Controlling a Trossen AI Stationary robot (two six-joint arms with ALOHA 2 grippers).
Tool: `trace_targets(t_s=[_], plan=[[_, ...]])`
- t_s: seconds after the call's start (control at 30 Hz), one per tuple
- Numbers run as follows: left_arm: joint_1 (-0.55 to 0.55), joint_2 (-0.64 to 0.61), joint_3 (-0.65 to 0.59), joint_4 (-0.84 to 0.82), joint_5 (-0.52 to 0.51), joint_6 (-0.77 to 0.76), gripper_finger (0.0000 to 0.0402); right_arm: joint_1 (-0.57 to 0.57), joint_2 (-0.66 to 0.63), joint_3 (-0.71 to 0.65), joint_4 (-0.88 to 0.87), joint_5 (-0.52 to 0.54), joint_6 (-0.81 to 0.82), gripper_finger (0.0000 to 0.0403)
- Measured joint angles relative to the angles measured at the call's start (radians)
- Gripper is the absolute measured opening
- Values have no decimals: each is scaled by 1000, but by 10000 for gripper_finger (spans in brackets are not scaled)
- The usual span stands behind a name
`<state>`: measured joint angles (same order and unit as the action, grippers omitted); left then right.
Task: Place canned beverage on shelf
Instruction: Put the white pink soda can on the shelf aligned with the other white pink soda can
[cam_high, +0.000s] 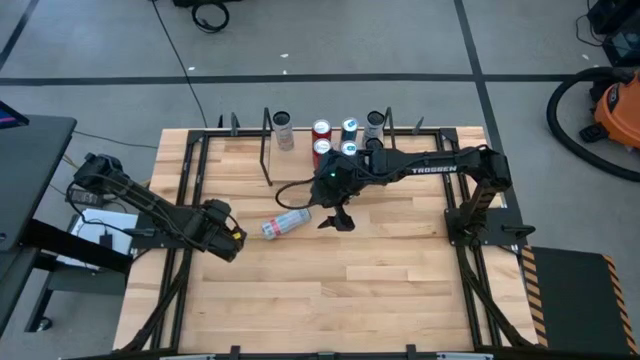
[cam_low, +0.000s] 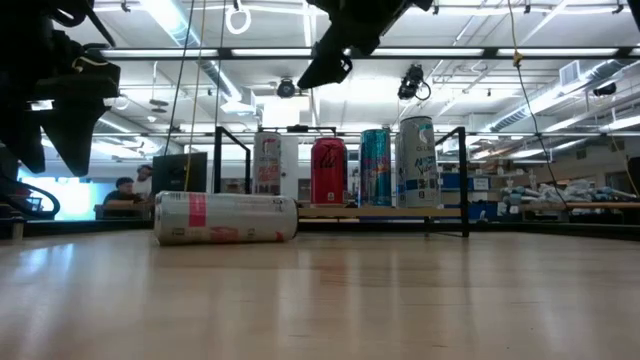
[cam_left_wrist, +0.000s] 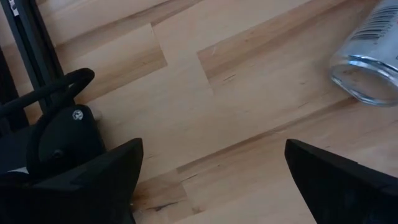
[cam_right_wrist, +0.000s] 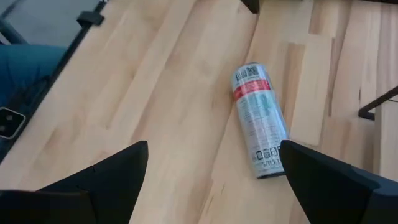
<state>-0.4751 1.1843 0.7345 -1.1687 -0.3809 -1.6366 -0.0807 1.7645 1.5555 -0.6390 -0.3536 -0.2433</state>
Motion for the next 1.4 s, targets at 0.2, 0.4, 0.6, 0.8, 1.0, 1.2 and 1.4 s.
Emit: trace_targets(t_s=[0.2, 0.4, 0.6, 0.8, 1.0, 1.2, 1.4], plan=[[0, 0, 0, 26, -1, 18, 394, 8, 17, -76, 85, 8, -2, 373], [13, 0, 0, 190, -49, 143, 394, 37, 18, -168, 190, 55, 4, 373], [82, 0, 0, 350, -135, 286, 394, 55, 18, -277, 384, 127, 63, 373], [168, 0, 0, 480, -141, 423, 394, 59, 18, -367, 477, 190, 121, 373], [213, 0, 1, 567, -89, 516, 394, 59, 18, -387, 484, 206, 140, 373], [233, 0, 1, 569, -69, 535, 394, 59, 18, -387, 497, 205, 138, 373], [276, 63, 1, 594, -7, 594, 394, 59, 18, -387, 505, 204, 139, 373]])
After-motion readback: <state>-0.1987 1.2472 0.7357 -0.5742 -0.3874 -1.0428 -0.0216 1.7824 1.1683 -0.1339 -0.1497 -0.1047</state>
